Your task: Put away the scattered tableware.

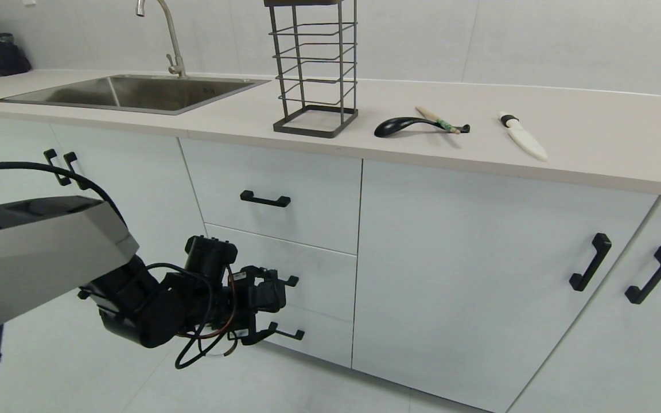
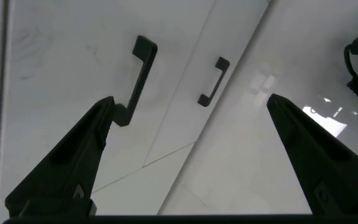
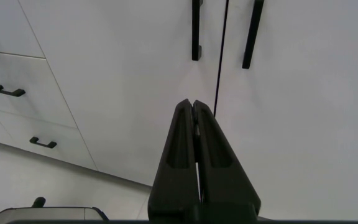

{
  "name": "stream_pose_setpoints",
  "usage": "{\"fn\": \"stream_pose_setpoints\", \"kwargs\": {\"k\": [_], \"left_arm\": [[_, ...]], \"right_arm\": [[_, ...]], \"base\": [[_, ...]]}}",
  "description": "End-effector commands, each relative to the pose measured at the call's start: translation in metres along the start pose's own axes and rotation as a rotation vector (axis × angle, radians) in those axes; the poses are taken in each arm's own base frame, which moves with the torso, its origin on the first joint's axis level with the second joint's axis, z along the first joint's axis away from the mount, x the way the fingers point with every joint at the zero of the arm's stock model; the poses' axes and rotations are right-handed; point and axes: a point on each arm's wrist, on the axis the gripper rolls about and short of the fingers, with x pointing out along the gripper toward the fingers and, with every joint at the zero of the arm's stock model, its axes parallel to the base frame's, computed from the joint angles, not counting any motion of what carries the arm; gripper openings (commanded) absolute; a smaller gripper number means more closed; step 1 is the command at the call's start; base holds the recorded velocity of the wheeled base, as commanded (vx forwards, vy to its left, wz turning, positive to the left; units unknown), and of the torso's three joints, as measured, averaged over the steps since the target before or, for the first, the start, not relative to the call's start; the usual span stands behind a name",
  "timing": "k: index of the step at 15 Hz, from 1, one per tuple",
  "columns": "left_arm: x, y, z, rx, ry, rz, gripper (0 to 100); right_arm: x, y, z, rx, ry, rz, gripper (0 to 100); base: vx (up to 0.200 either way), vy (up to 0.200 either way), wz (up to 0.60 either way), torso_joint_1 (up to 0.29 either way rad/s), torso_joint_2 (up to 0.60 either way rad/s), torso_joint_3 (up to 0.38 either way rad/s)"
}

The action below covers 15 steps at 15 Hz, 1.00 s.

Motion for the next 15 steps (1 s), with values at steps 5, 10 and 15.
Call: {"fn": "stream_pose_setpoints", "kwargs": {"k": [5, 10, 15], "left_arm": [[0.044, -0.005, -0.023, 0.004, 0.011, 0.011, 100], [0.055, 0.021, -0.039, 0.062, 0.024, 0.081, 100], [0.068, 0.019, -0.041, 0.066, 0.02, 0.071, 100]], "right_arm": [[0.0, 0.0, 0.0, 0.0, 0.001, 0.0, 0], [0.0, 0.0, 0.0, 0.0, 0.001, 0.0, 0], [0.0, 0.0, 0.0, 0.0, -0.001, 0.001, 0]], "base": [[0.0, 0.0, 0.0, 0.0, 0.0, 0.0], [0.0, 0.0, 0.0, 0.0, 0.0, 0.0], [0.0, 0.0, 0.0, 0.0, 0.0, 0.0]]}}
